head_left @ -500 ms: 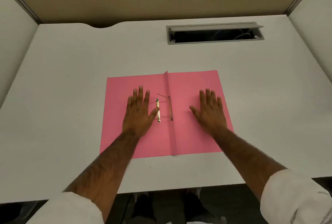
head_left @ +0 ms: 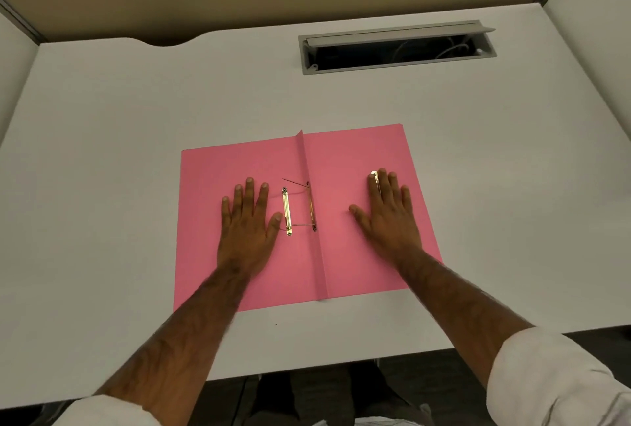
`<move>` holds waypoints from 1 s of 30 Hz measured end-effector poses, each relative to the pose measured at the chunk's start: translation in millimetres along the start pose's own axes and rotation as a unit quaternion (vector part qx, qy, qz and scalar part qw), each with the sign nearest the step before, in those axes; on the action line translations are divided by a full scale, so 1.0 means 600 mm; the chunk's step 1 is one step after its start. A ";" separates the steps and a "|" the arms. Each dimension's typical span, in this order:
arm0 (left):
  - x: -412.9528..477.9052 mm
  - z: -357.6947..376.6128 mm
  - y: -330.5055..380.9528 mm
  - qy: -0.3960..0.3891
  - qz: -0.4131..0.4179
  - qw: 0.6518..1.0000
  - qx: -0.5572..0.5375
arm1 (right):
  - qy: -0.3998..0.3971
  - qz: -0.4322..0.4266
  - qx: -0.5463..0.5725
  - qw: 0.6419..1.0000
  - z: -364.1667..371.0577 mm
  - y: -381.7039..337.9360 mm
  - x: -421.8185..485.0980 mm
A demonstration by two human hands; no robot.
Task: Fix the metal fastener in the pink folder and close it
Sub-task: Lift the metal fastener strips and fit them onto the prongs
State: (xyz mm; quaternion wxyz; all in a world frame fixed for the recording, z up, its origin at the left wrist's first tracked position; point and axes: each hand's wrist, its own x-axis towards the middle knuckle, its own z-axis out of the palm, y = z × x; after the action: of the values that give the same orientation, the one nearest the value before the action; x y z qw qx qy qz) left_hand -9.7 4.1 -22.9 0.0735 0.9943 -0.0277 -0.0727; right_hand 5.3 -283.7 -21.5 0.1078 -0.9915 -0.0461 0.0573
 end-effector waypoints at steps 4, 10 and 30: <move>0.003 -0.007 0.011 0.027 -0.034 0.996 -0.078 | 0.022 -0.027 0.071 0.997 -0.001 0.012 -0.009; 0.045 -0.061 0.065 0.229 -0.007 0.962 -0.147 | 0.069 -0.024 0.101 0.992 -0.001 0.028 -0.026; 0.155 -0.045 0.300 -0.099 0.107 0.983 -0.115 | 0.065 -0.016 0.065 0.996 0.000 0.026 -0.025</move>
State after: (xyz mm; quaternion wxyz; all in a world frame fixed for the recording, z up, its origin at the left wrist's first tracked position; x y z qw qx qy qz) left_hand 78.0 -176.0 17.2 0.1914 0.9582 -0.1330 -0.1657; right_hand -8.2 -300.4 -23.4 0.1759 -0.9831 -0.0514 -0.0062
